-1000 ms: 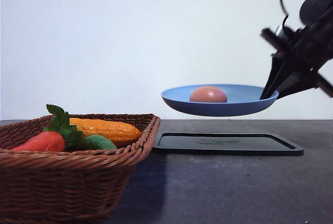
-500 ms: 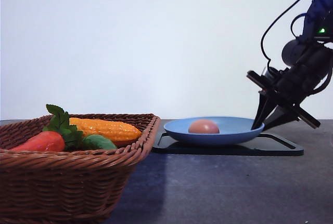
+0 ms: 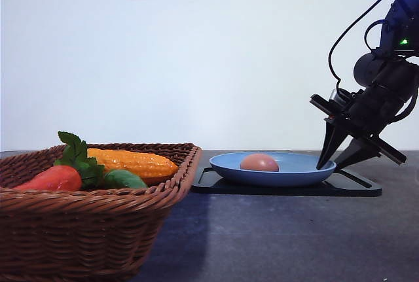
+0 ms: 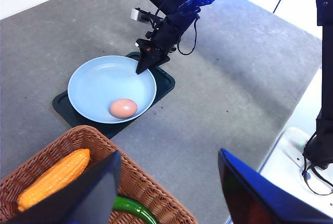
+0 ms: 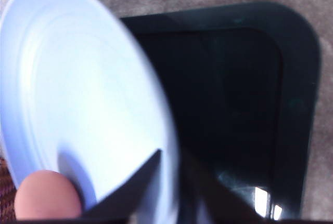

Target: Transfer egg from basket to plate and serve

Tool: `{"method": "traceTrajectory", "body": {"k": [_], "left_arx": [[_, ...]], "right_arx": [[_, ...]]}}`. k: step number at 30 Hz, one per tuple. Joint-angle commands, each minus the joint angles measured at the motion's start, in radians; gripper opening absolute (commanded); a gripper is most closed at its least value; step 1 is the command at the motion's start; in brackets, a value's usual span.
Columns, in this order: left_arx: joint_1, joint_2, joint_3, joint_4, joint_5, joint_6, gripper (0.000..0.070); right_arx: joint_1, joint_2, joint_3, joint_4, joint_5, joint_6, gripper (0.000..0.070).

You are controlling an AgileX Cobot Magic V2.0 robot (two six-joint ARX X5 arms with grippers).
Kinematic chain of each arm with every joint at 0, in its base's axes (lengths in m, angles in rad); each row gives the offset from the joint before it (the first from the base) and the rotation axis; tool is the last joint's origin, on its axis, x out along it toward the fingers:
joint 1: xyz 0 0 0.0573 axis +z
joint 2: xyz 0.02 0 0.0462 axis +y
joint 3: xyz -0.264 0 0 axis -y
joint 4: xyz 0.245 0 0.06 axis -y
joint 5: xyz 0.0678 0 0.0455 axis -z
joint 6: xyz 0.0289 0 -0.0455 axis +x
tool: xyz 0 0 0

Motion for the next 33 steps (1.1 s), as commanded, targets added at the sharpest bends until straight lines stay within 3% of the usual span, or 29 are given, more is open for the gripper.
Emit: {"method": "traceTrajectory", "body": {"k": [1,7,12,18,20,27,33], "left_arx": [[-0.005,0.015,0.025,0.007,-0.005,-0.001,0.0376],[-0.006,0.037,0.025,0.007,-0.005,-0.001,0.0376],[-0.005,0.053,0.025,0.017,-0.015,0.001,0.0376],[-0.005,0.084,0.025,0.065,-0.092,0.010,0.0360],[-0.005,0.100,0.025,0.073,-0.137,0.011,0.0310],[0.041,0.186,0.025,0.093,-0.227,0.074,0.0003],[0.156,0.260,0.024,0.103,-0.237,0.136,0.0000]], "right_arx": [[-0.005,0.015,0.024,0.001,0.004,0.006,0.0217],[-0.016,0.013,0.045,-0.026,0.004,-0.005,0.0229],[-0.046,0.012,0.127,-0.194,0.011,-0.072,0.0229],[-0.085,-0.038,0.198,-0.369,0.095,-0.148,0.0191],[-0.087,-0.078,0.197,-0.388,0.135,-0.152,0.0154],[-0.028,-0.290,0.195,-0.418,0.241,-0.199,0.0021],[0.120,-0.481,0.193,-0.420,0.349,-0.235,0.0000]]}}
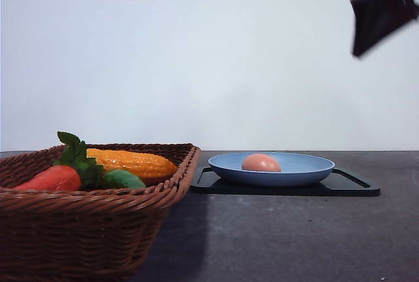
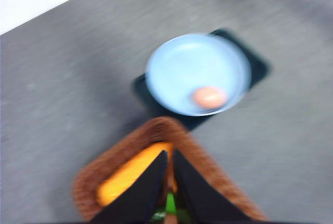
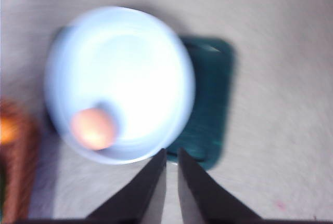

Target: Transfer egg from basket to plate and serve

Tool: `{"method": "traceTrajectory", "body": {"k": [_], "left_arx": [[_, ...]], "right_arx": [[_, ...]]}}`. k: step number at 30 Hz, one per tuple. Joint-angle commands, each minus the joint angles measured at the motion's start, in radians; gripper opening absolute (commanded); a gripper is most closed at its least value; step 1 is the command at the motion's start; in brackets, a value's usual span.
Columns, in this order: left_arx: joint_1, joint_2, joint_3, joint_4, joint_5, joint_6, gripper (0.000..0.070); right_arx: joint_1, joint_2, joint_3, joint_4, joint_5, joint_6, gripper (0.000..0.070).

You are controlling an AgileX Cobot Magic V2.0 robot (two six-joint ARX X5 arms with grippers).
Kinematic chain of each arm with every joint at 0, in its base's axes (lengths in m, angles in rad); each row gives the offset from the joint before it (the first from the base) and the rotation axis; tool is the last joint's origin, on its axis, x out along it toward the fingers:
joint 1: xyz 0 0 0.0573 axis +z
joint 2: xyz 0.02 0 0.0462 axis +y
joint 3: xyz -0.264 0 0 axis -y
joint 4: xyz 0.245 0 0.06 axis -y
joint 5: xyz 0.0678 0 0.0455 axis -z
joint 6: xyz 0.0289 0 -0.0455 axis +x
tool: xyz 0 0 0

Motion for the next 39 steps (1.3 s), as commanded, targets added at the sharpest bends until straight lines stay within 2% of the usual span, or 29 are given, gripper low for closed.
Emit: {"method": "traceTrajectory", "body": {"k": [1,5,8,10,13,20,26,29,31,39], "left_arx": [[0.042,0.019,0.022,0.010,-0.006,0.031,0.0000],[0.170,0.012,-0.025,0.025,0.011,0.023,0.0000],[0.255,-0.021,-0.087,0.045,0.078,0.004,0.0000],[0.298,-0.059,-0.148,0.085,0.123,-0.013,0.0000],[0.324,-0.149,-0.280,0.199,0.133,-0.054,0.0000],[0.283,-0.384,-0.644,0.470,0.133,-0.185,0.0000],[0.192,-0.537,-0.894,0.607,0.090,-0.277,0.0000],[0.161,-0.573,-0.957,0.649,0.083,-0.318,0.0000],[0.148,-0.577,-0.961,0.644,0.084,-0.344,0.0000],[0.143,-0.576,-0.961,0.653,0.083,-0.342,0.0000]], "right_arx": [[0.040,-0.032,0.014,-0.001,0.031,-0.026,0.0000],[0.153,-0.149,-0.041,0.018,0.118,-0.031,0.0000],[0.231,-0.246,-0.130,0.069,0.214,-0.031,0.0000],[0.276,-0.316,-0.213,0.126,0.268,-0.031,0.0000],[0.335,-0.427,-0.370,0.242,0.312,-0.029,0.0000],[0.431,-0.652,-0.779,0.578,0.324,0.034,0.0000],[0.486,-0.770,-1.107,0.955,0.342,0.098,0.0000],[0.497,-0.781,-1.216,1.112,0.350,0.104,0.0000],[0.497,-0.779,-1.249,1.147,0.350,0.106,0.0000],[0.496,-0.780,-1.254,1.145,0.350,0.110,0.0000]]}}
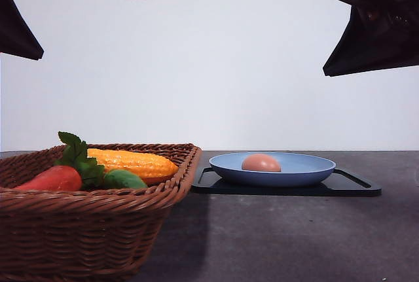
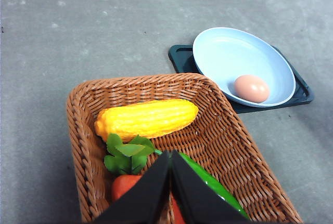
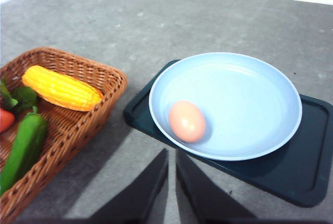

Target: Transfer egg from basket to plate and serve

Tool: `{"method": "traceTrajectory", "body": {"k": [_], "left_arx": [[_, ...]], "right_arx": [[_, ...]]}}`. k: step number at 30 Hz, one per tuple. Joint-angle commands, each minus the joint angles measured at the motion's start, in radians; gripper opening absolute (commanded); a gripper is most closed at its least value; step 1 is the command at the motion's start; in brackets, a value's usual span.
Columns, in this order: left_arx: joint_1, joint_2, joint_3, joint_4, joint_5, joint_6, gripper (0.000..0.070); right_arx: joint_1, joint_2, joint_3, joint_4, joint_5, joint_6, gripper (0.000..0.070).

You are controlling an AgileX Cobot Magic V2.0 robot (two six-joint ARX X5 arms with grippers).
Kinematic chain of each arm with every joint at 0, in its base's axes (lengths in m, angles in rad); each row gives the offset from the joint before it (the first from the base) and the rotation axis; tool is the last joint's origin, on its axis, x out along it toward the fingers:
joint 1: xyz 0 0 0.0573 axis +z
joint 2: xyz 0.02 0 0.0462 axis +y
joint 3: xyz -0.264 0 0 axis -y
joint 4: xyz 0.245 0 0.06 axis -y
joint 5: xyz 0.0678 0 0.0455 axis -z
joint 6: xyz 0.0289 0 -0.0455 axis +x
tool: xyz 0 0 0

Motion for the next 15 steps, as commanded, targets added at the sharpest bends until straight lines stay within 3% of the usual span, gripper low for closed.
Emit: {"method": "traceTrajectory", "body": {"k": [1,12,15], "left_arx": [[-0.006,0.003,0.013,0.014,0.000,-0.005,0.0000],[-0.004,-0.060,0.013,-0.013,0.000,-0.002,0.0000],[0.007,-0.172,0.011,-0.059,0.000,0.070,0.0000]], "right_arx": [[0.004,0.003,0.010,0.012,0.004,0.012,0.0000],[0.004,0.003,0.010,0.012,0.004,0.012,0.0000],[0.004,0.003,0.010,0.012,0.004,0.012,0.0000]]}}
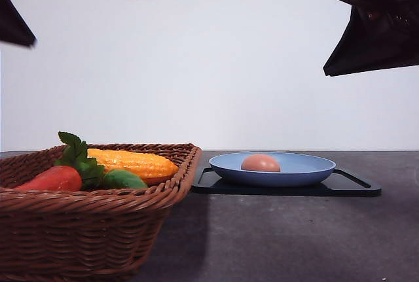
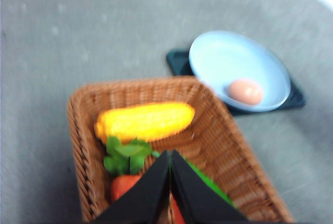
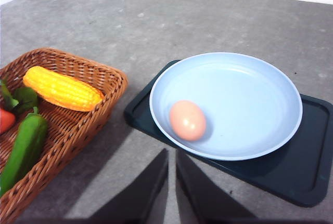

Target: Transfer egg from basket to plate and serve

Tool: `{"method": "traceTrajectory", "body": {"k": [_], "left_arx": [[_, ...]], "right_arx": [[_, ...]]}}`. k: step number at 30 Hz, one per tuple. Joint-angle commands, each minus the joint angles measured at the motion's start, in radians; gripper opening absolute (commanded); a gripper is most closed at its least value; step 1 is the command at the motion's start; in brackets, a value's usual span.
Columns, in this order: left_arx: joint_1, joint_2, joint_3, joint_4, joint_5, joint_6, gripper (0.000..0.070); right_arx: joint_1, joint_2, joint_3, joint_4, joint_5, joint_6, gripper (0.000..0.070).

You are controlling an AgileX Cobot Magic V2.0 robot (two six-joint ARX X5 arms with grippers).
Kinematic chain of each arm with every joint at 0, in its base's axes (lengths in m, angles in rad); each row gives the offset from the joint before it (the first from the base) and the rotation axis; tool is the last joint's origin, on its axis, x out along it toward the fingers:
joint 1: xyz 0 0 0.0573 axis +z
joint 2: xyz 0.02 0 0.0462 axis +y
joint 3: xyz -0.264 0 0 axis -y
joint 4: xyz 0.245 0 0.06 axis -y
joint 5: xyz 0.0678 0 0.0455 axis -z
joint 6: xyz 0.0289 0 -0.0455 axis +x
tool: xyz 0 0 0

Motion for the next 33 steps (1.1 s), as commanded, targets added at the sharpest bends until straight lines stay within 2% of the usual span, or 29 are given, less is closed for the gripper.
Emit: {"method": "traceTrajectory", "body": {"k": [1,5,10,16,24,33], "left_arx": [[0.013,-0.071,0.007,-0.007,-0.001,0.073,0.0000],[0.108,-0.255,-0.053,0.028,-0.001,0.146,0.0000],[0.272,-0.416,-0.173,0.050,-0.001,0.217,0.0000],[0.422,-0.501,-0.324,0.060,0.000,0.224,0.0000],[0.497,-0.530,-0.463,0.075,0.000,0.219,0.0000],[0.507,-0.530,-0.500,0.073,0.000,0.218,0.0000]], "right_arx": [[0.005,0.004,0.010,0.011,0.004,0.011,0.0000],[0.005,0.004,0.010,0.011,0.004,0.012,0.0000],[0.005,0.004,0.010,0.011,0.004,0.011,0.0000],[0.005,0.004,0.010,0.011,0.004,0.011,0.0000],[0.005,0.004,0.010,0.011,0.004,0.012,0.0000],[0.005,0.004,0.010,0.011,0.004,0.011,0.0000]]}}
